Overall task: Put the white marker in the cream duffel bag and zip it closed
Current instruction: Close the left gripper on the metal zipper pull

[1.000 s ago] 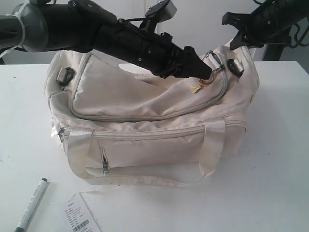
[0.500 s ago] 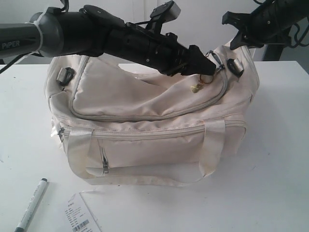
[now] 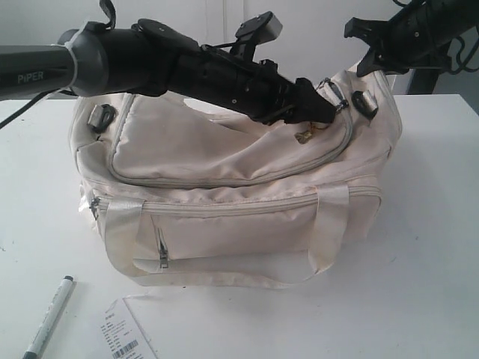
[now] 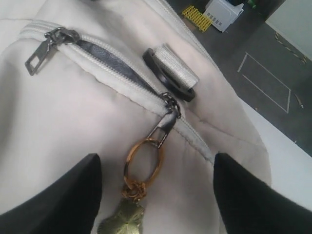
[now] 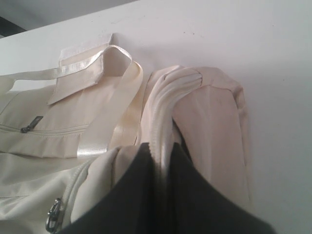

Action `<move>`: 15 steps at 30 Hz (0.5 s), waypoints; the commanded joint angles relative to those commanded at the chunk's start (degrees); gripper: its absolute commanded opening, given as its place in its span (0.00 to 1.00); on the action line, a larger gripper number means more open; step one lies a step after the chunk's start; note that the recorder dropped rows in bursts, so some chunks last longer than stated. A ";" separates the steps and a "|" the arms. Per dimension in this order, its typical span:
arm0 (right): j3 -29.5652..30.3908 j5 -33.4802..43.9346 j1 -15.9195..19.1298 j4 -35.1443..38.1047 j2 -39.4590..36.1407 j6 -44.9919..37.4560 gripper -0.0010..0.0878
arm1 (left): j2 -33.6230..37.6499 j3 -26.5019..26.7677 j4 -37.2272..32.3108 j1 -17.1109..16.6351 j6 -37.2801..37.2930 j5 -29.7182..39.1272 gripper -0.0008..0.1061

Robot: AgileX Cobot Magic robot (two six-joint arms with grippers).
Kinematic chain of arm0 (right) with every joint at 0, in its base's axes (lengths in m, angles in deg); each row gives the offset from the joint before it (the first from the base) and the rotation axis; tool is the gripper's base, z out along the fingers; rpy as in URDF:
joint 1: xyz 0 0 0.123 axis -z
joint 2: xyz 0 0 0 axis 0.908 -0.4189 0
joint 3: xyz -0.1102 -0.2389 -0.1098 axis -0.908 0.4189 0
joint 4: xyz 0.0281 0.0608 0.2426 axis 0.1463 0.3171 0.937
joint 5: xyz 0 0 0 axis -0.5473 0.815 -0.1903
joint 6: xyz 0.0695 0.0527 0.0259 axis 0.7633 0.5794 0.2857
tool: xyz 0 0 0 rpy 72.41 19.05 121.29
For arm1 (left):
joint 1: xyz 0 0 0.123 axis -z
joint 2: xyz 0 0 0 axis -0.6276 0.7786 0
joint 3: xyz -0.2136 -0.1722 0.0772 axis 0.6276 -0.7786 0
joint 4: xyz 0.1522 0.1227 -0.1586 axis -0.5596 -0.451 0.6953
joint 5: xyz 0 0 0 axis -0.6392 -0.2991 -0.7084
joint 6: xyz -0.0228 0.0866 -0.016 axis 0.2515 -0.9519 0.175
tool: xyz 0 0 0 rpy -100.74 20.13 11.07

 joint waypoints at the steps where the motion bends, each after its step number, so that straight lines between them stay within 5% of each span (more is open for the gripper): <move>1: 0.00 0.00 0.00 0.00 0.00 0.00 0.01 | 0.41 0.27 0.05 0.00 0.00 0.26 0.64; 15: 0.00 -0.23 0.00 0.00 0.00 0.00 0.01 | 1.18 1.39 -0.25 1.44 0.00 1.06 0.57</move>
